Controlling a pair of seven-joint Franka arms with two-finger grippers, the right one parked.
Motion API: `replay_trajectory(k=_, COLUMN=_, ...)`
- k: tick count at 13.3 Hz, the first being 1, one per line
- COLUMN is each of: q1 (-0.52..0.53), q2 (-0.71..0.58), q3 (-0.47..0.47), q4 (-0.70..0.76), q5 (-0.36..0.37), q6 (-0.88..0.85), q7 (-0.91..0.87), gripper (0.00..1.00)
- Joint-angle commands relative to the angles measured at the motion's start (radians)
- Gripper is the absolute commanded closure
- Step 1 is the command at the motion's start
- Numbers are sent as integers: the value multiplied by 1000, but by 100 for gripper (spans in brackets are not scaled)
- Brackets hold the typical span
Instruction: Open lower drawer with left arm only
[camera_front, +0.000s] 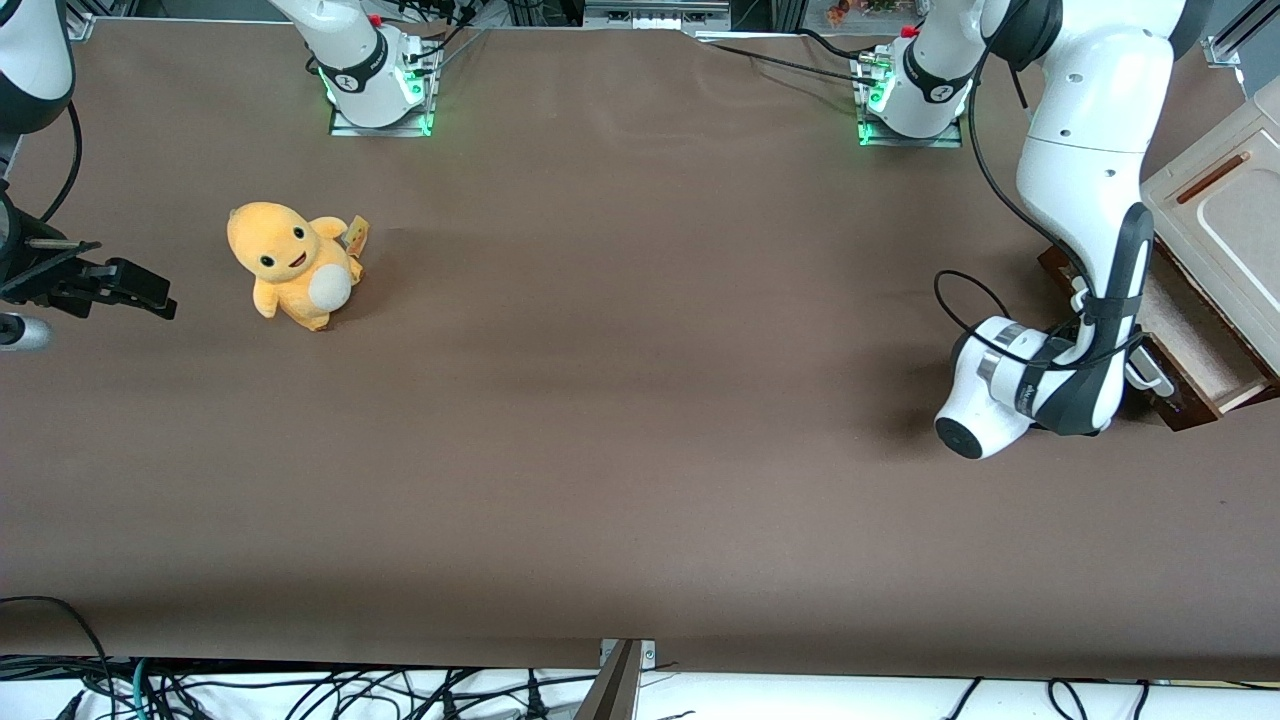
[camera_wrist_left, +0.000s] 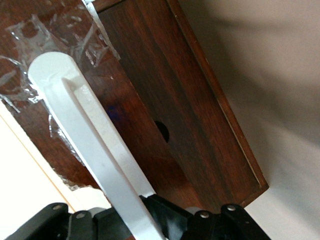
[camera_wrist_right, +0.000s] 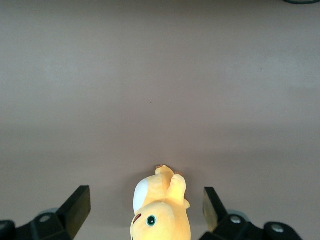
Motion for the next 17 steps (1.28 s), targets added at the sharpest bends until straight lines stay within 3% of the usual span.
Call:
replay_trajectory(k=1, q1=-5, q2=12, q3=5, q4=42, q5=-14, q6=-37, q7=43, gripper=39)
replay_trajectory(k=2, q1=-5, q2=10, q3=5, q4=40, q5=-14, q6=-37, q7=45, gripper=18)
replay_trajectory(k=3, q1=-5, q2=9, q3=5, q4=39, q5=-14, q6=-37, q7=45, gripper=4)
replay_trajectory(k=4, q1=-3, q2=9, q3=5, q4=36, q5=-14, q6=-37, q7=45, gripper=0)
replay_trajectory(k=13, q1=-18, q2=6, q3=-11, q4=88, q5=-28, q6=-37, q7=42, gripper=0)
replay_trajectory(k=15, q1=-20, q2=1, q3=-33, q4=147, q5=-100, q6=-37, q7=40, gripper=0)
replay_trajectory(k=17, q1=-18, q2=-2, q3=-47, q4=235, q5=-218, q6=-37, q7=40, gripper=0)
